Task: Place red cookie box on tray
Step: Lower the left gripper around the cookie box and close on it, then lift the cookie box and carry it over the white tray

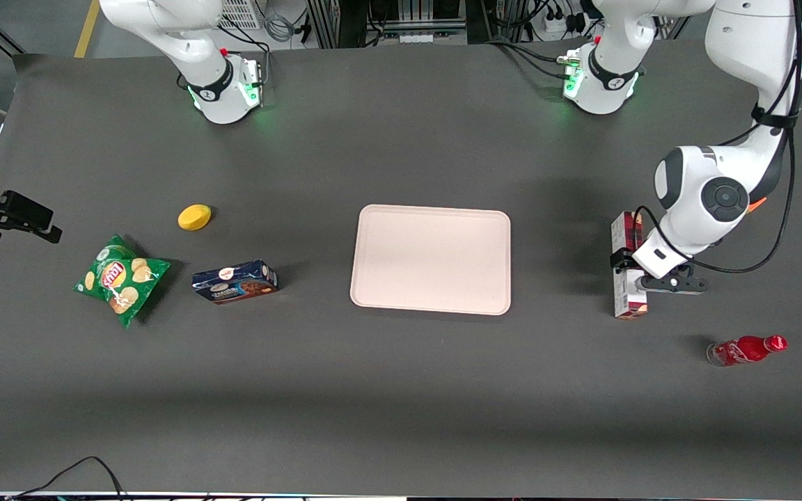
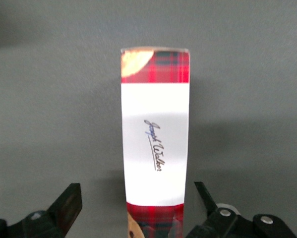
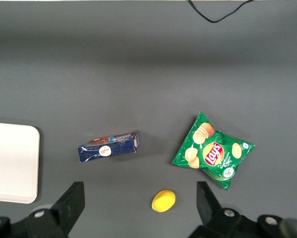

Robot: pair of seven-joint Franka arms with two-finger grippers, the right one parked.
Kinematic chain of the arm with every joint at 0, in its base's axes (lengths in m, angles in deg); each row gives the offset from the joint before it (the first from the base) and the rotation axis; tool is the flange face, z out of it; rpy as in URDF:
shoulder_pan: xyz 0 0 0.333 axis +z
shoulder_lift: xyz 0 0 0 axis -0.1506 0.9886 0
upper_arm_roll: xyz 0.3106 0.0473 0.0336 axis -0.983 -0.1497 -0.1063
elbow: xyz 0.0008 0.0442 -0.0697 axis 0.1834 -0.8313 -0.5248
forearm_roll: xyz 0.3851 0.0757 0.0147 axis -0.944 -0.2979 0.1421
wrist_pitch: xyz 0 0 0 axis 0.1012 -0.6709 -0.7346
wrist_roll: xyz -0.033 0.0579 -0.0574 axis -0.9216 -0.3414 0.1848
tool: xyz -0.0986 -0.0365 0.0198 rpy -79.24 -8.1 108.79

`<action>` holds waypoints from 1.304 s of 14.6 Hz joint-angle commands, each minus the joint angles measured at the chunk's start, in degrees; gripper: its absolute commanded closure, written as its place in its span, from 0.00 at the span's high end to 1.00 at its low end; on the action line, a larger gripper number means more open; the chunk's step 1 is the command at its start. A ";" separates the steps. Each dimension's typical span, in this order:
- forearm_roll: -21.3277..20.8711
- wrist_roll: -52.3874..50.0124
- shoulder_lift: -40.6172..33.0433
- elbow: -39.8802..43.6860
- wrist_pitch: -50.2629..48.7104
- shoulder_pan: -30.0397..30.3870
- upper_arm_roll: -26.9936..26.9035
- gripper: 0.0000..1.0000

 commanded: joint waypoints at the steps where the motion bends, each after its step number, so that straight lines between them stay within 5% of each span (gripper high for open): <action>1: 2.62 0.72 0.71 -1.33 0.94 0.15 0.34 1.00; 3: 2.63 0.80 0.89 -1.24 0.94 0.15 0.34 0.91; 7: 2.89 0.28 -0.25 -0.63 -1.94 0.15 1.04 0.49; 10: 6.31 0.71 -1.05 0.34 -5.91 0.15 1.74 0.35; 16: 6.32 4.48 -1.57 2.61 -8.79 0.15 1.74 0.04; 19: 6.41 4.67 -3.59 9.19 -18.80 0.15 1.74 0.00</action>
